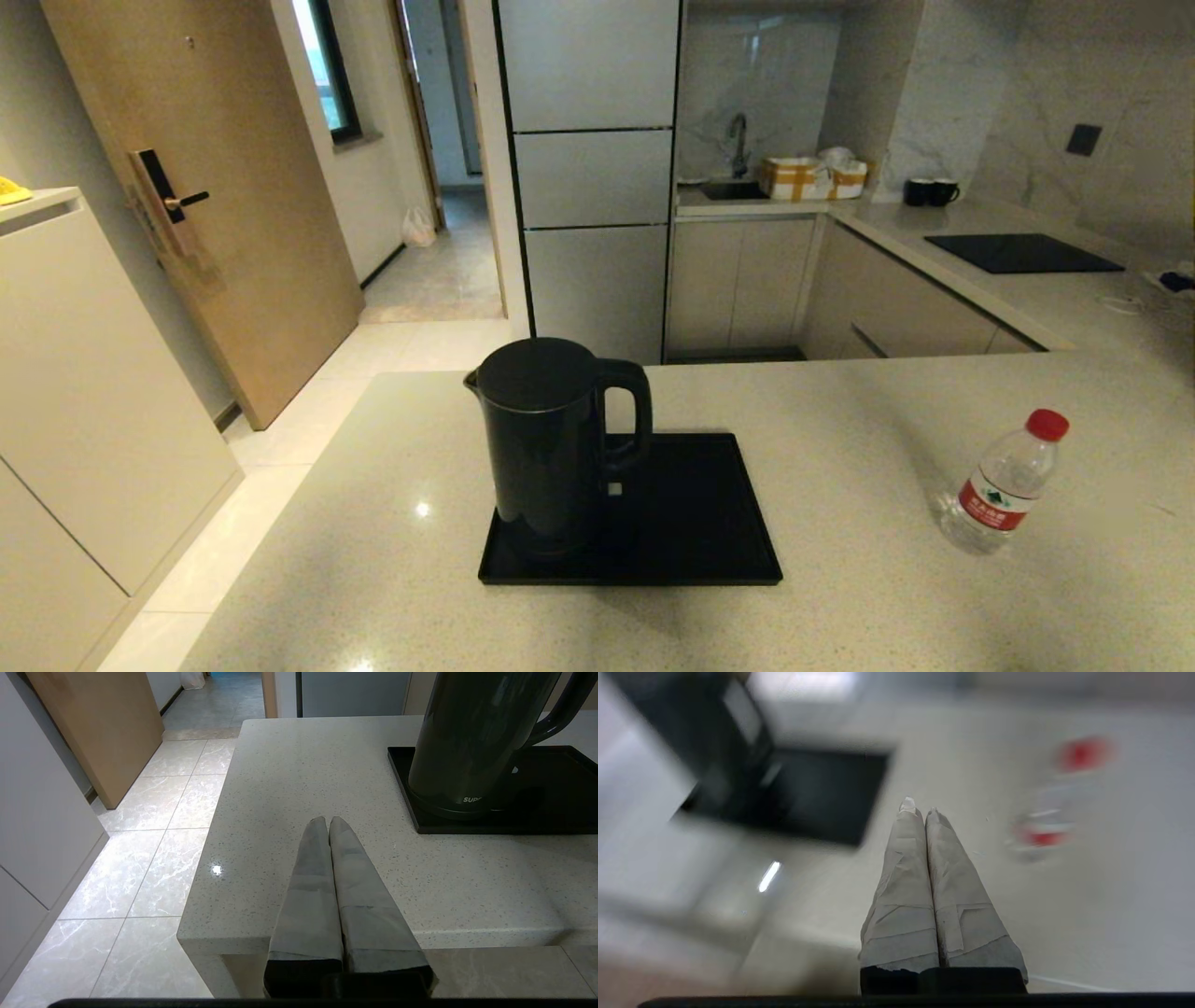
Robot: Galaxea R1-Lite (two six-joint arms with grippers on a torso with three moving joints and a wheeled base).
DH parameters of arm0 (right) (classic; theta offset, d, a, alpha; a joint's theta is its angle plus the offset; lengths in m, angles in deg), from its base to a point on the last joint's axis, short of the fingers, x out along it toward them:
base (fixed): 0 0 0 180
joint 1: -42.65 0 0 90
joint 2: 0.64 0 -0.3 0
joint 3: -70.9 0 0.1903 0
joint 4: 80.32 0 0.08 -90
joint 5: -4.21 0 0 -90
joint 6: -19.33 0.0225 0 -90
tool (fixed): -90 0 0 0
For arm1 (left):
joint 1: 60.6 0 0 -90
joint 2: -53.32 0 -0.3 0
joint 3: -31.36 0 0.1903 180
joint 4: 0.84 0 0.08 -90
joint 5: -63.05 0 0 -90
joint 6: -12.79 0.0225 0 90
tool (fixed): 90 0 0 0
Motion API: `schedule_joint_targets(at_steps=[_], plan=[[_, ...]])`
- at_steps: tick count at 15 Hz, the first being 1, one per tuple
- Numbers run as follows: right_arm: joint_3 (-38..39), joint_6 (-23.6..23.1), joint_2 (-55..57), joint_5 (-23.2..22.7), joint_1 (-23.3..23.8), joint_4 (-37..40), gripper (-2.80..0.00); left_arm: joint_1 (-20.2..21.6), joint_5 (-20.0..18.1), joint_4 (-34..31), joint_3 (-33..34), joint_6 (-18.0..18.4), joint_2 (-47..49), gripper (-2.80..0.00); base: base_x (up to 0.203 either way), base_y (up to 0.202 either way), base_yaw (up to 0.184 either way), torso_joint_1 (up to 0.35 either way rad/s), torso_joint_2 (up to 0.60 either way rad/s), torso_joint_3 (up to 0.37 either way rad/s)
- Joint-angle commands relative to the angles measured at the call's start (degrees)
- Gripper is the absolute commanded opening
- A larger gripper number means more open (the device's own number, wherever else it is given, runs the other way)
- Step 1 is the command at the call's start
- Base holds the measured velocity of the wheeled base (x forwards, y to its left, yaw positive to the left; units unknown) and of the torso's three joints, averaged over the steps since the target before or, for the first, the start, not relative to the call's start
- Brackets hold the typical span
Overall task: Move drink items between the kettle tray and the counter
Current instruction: Pick up the kettle
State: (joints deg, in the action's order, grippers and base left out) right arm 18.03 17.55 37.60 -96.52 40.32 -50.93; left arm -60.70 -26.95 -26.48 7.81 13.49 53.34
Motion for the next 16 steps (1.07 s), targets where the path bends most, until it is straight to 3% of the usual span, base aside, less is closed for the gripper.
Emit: schedule_joint_targets(at_steps=[1,6,8,11,14,16], plan=[[-1.64,-0.25,24.75,-4.59,-2.16,-3.33,-2.80,0.01,0.00,-0.01,0.01,0.00,-0.02,-2.80,0.000,0.000,0.000,0.000,0.00,0.000],[-3.73,-0.79,61.57,-8.47,-7.63,-31.25,-2.80,0.01,0.00,-0.01,0.01,0.00,-0.02,-2.80,0.000,0.000,0.000,0.000,0.00,0.000],[-9.75,-1.40,73.07,-6.96,-10.27,-39.28,-2.80,0.01,0.00,-0.01,0.01,0.00,-0.02,-2.80,0.000,0.000,0.000,0.000,0.00,0.000],[-22.83,-1.37,78.58,-6.30,-16.76,-42.07,-2.80,0.01,0.00,-0.01,0.01,0.00,-0.02,-2.80,0.000,0.000,0.000,0.000,0.00,0.000],[-24.13,1.65,76.56,-8.00,-22.21,-40.79,-2.80,0.01,0.00,-0.01,0.01,0.00,-0.02,-2.80,0.000,0.000,0.000,0.000,0.00,0.000],[-23.04,2.35,74.11,-8.19,-23.13,-39.27,-2.80,0.01,0.00,-0.01,0.01,0.00,-0.02,-2.80,0.000,0.000,0.000,0.000,0.00,0.000]])
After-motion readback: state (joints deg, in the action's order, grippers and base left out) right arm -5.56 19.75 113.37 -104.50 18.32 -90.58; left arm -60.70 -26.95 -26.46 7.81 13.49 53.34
